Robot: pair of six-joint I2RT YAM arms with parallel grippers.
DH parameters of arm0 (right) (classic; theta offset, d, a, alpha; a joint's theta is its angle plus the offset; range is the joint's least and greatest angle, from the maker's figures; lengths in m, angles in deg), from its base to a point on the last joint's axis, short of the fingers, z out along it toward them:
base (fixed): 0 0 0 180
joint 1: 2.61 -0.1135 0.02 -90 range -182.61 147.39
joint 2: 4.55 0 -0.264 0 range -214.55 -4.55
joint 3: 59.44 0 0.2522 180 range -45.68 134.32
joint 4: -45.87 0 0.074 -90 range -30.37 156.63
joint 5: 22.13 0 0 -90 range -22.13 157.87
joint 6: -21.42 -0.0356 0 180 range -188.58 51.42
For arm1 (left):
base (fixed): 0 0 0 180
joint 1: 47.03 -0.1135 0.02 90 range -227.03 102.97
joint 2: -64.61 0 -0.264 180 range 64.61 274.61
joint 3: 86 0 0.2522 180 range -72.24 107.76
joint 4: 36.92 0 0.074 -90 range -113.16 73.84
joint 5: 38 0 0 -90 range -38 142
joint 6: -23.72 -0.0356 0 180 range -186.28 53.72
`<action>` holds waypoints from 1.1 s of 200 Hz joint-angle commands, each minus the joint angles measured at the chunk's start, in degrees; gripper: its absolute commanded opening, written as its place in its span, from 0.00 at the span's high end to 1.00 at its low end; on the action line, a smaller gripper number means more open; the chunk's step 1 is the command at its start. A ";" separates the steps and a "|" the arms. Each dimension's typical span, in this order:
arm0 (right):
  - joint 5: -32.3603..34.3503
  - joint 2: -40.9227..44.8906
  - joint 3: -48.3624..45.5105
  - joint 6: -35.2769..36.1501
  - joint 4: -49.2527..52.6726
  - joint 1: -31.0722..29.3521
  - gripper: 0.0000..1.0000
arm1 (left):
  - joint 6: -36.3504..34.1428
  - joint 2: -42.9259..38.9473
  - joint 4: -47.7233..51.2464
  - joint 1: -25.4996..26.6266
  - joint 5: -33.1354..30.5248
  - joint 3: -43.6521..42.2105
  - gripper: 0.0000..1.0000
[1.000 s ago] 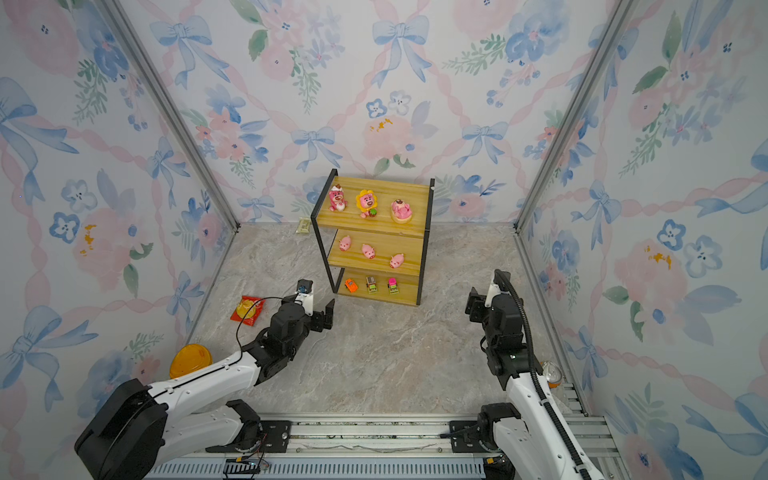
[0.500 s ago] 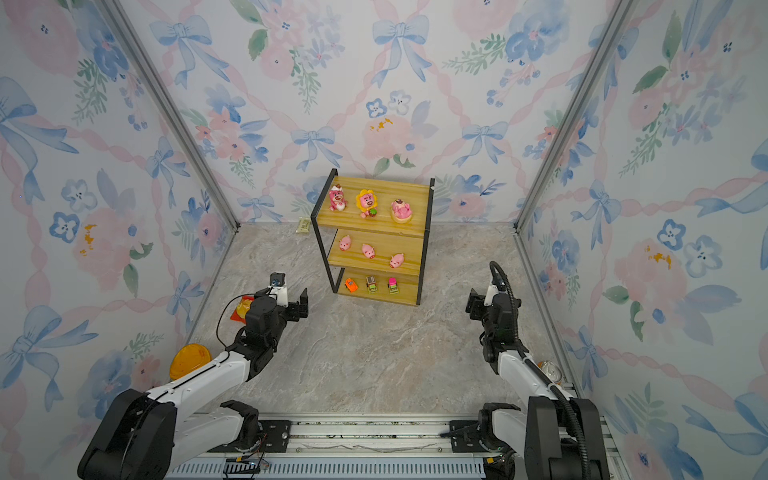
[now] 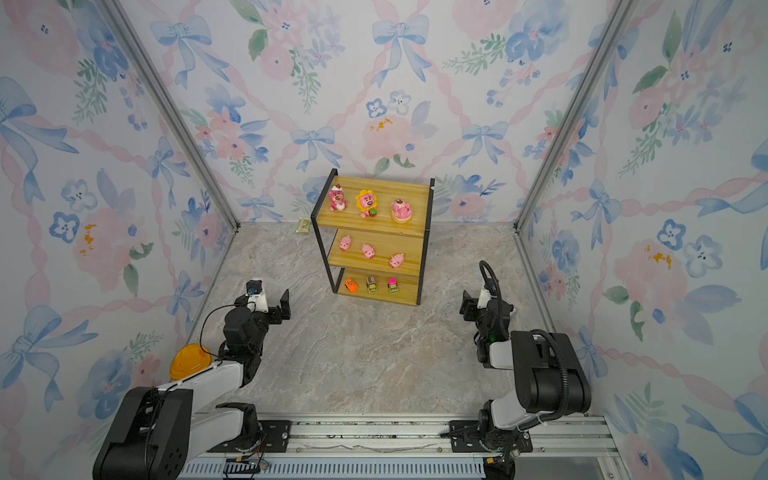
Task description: Place and organize the plastic toys onto the shelf
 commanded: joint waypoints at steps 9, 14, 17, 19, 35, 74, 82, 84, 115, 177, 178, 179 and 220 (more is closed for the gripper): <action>0.30 -0.24 3.16 2.39 0.62 -2.19 0.23 | 0.21 6.60 -8.59 -2.30 5.72 -0.02 0.02; 0.24 -0.31 3.95 2.48 1.89 -2.24 0.22 | 0.38 8.03 -9.75 -2.31 6.10 0.04 0.02; 0.12 -0.27 4.46 2.60 2.94 -2.24 0.22 | 0.45 8.97 -10.54 -2.31 6.41 0.09 0.02; 0.04 -0.20 4.73 2.66 3.59 -2.24 0.22 | 0.55 9.58 -11.07 -2.31 6.59 0.13 0.02; 0.22 0.10 5.62 3.09 6.11 -2.55 0.22 | 0.74 14.22 -14.73 -2.31 7.49 0.58 0.02; 0.65 0.00 5.73 3.11 6.19 -2.61 0.17 | 1.65 20.01 -16.48 -2.81 6.34 2.13 0.02; 0.66 0.00 5.77 3.09 6.13 -2.60 0.15 | 1.74 20.52 -17.13 -2.84 6.31 2.23 0.02; 0.68 0.00 5.76 3.14 6.12 -2.62 0.14 | 1.66 20.57 -17.29 -2.83 6.23 2.25 0.02; 1.52 0.00 5.73 3.44 6.12 -3.13 0.03 | 1.48 20.59 -17.37 -2.65 5.76 2.15 0.02; 2.40 0.09 5.73 3.73 6.21 -3.69 0.03 | 1.38 20.59 -17.33 -2.13 4.41 2.18 0.02; 2.45 0.09 5.73 3.72 6.21 -3.71 0.03 | 1.38 20.55 -17.35 -2.13 4.38 2.13 0.02; 2.48 0.09 5.73 3.80 6.25 -3.72 0.03 | 1.37 20.57 -17.36 -2.13 4.42 2.14 0.02; 3.81 0.09 5.72 4.16 6.24 -4.36 0.03 | 1.33 20.58 -17.37 -2.04 4.23 2.08 0.02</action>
